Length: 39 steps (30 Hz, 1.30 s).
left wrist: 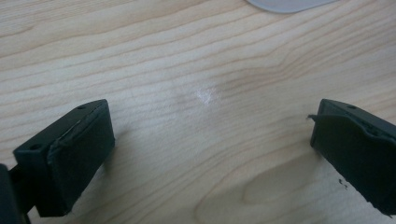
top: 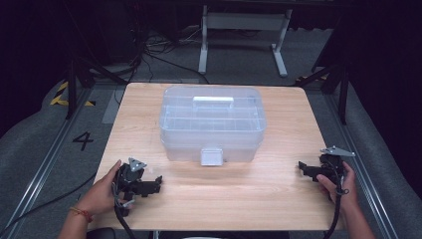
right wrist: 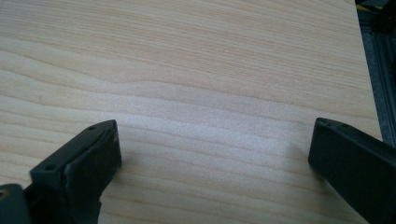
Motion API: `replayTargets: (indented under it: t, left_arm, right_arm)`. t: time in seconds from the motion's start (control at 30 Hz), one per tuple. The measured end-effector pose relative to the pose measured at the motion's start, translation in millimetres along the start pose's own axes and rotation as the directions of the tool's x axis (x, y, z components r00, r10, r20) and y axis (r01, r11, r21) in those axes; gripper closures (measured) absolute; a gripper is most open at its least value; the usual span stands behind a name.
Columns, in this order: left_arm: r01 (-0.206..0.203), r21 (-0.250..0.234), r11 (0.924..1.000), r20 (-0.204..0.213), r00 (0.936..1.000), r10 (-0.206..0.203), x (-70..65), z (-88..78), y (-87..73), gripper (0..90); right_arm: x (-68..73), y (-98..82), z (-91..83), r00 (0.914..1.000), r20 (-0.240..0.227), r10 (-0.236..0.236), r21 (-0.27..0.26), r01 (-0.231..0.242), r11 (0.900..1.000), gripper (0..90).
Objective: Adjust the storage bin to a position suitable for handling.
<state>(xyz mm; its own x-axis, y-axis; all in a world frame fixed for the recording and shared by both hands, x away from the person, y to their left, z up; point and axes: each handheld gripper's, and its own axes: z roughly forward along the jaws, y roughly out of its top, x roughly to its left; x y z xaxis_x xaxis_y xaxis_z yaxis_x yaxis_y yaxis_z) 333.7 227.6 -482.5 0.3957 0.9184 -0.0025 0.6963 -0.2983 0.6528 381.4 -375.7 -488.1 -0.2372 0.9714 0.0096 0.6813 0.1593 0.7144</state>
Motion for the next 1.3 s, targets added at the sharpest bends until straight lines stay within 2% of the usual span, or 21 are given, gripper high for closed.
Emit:
replayTargets:
  t: [0.03, 0.07, 0.17, 0.43, 0.47, 0.5, 0.53, 0.57, 0.6, 0.63, 0.67, 0.77, 0.87, 0.9, 0.93, 1.03, 1.07, 1.1, 1.17, 1.27, 1.3]
  left_arm:
    - [-0.052, -0.005, 0.9986, 0.046, 0.9976, 0.052, 5.7, 3.5, 3.4, 0.0]
    - [-0.082, -0.007, 0.9966, 0.08, 0.9934, 0.082, 10.8, 6.1, 6.4, 0.0]
    - [-0.12, -0.009, 0.9928, 0.113, 0.9863, 0.12, 18.5, 9.2, 10.1, 0.0]
    - [-0.155, -0.011, 0.9878, 0.137, 0.9784, 0.155, 23.2, 10.3, 11.9, 0.0]
    - [-0.157, -0.013, 0.9874, 0.141, 0.9773, 0.158, 23.8, 10.5, 11.8, 0.0]
    - [-0.18, -0.015, 0.9835, 0.154, 0.9715, 0.18, 26.1, 11.0, 12.8, 0.1]
    - [-0.189, -0.016, 0.9819, 0.162, 0.9686, 0.189, 27.7, 11.2, 13.0, 0.1]
    - [-0.189, -0.016, 0.9819, 0.162, 0.9686, 0.189, 27.7, 11.2, 13.0, 0.1]
    - [-0.186, -0.019, 0.9824, 0.167, 0.9682, 0.186, 28.5, 11.4, 12.7, 0.1]
    - [-0.188, -0.019, 0.982, 0.168, 0.9676, 0.189, 28.7, 11.4, 12.8, 0.2]
    - [-0.195, -0.02, 0.9807, 0.17, 0.9659, 0.195, 29.0, 11.4, 12.8, 0.2]
    - [-0.216, -0.018, 0.9762, 0.195, 0.9568, 0.216, 32.2, 12.6, 14.7, 0.0]
    - [-0.22, -0.02, 0.9753, 0.195, 0.956, 0.219, 32.5, 12.6, 14.6, 0.0]
    - [-0.217, -0.026, 0.9758, 0.187, 0.9579, 0.218, 32.6, 12.3, 13.9, 0.0]
    - [-0.216, -0.021, 0.9761, 0.19, 0.9577, 0.216, 34.2, 10.5, 12.2, 0.0]
    - [-0.218, -0.026, 0.9756, 0.178, 0.9594, 0.219, 37.2, 8.5, 9.8, 0.1]
    - [-0.218, -0.026, 0.9756, 0.178, 0.9594, 0.219, 37.2, 8.5, 9.8, 0.1]
    - [-0.213, -0.025, 0.9766, 0.18, 0.9601, 0.214, 37.4, 8.4, 9.5, 0.0]
    - [-0.22, -0.026, 0.9751, 0.193, 0.956, 0.221, 38.7, 8.5, 9.4, 0.0]
    - [-0.238, -0.023, 0.971, 0.209, 0.9486, 0.238, 41.0, 8.1, 9.6, 0.0]
    - [-0.237, -0.026, 0.9712, 0.207, 0.9492, 0.237, 40.9, 8.2, 9.5, 0.0]
  right_arm:
    - [0.0, 0.1, 0.1, 1.0, 0.0, 0.0, 0.001, 0.0, 1.0, 2.3]
    - [-0.1, 0.2, 0.3, 1.0, 0.0, -0.001, 0.001, 0.001, 1.0, 2.3]
    - [-0.7, 0.4, 0.5, 1.0, -0.005, -0.005, 0.001, 0.005, 1.0, 2.2]
    - [-0.6, 0.3, 0.4, 1.0, -0.005, -0.005, 0.003, 0.005, 1.0, 1.6]
    - [-1.3, -0.3, -0.2, 0.9996, -0.015, -0.022, 0.003, 0.022, 1.0, 1.6]
    - [-1.5, -0.4, -0.7, 0.9994, -0.021, -0.027, 0.005, 0.027, 1.0, 1.6]
    - [-1.8, -0.2, -1.4, 0.9992, -0.025, -0.03, 0.011, 0.031, 0.999, 2.9]
    - [-1.8, -0.2, -1.4, 0.9992, -0.025, -0.03, 0.011, 0.031, 0.999, 2.9]
    - [-2.1, -0.3, -2.4, 0.9985, -0.034, -0.043, 0.009, 0.044, 0.999, 6.7]
    - [-0.9, -0.1, -4.0, 0.9967, -0.044, -0.068, -0.019, 0.067, 0.998, 17.6]
    - [-0.9, -0.1, -4.0, 0.9967, -0.044, -0.068, -0.019, 0.067, 0.998, 17.6]
    - [3.3, 2.8, -6.4, 0.9932, -0.042, -0.108, -0.041, 0.107, 0.993, 20.4]
    - [7.6, 7.5, -12.9, 0.9897, -0.065, -0.128, -0.076, 0.123, 0.99, 23.7]
    - [7.6, 7.5, -12.9, 0.9897, -0.065, -0.128, -0.076, 0.123, 0.99, 23.7]
    - [11.2, 13.0, -20.2, 0.9862, -0.081, -0.145, -0.119, 0.134, 0.984, 24.6]
    - [17.0, 21.9, -30.2, 0.982, -0.1, -0.16, -0.166, 0.143, 0.976, 26.2]
    - [17.0, 21.9, -30.2, 0.982, -0.1, -0.16, -0.166, 0.143, 0.976, 26.2]
    - [22.8, 29.3, -37.4, 0.9785, -0.106, -0.177, -0.207, 0.152, 0.966, 27.0]
    - [26.7, 34.8, -41.6, 0.9733, -0.127, -0.191, -0.235, 0.158, 0.959, 27.5]
    - [33.8, 44.0, -47.3, 0.9658, -0.13, -0.224, -0.264, 0.184, 0.947, 27.9]
    - [35.9, 47.8, -49.8, 0.9636, -0.132, -0.233, -0.277, 0.19, 0.942, 28.3]
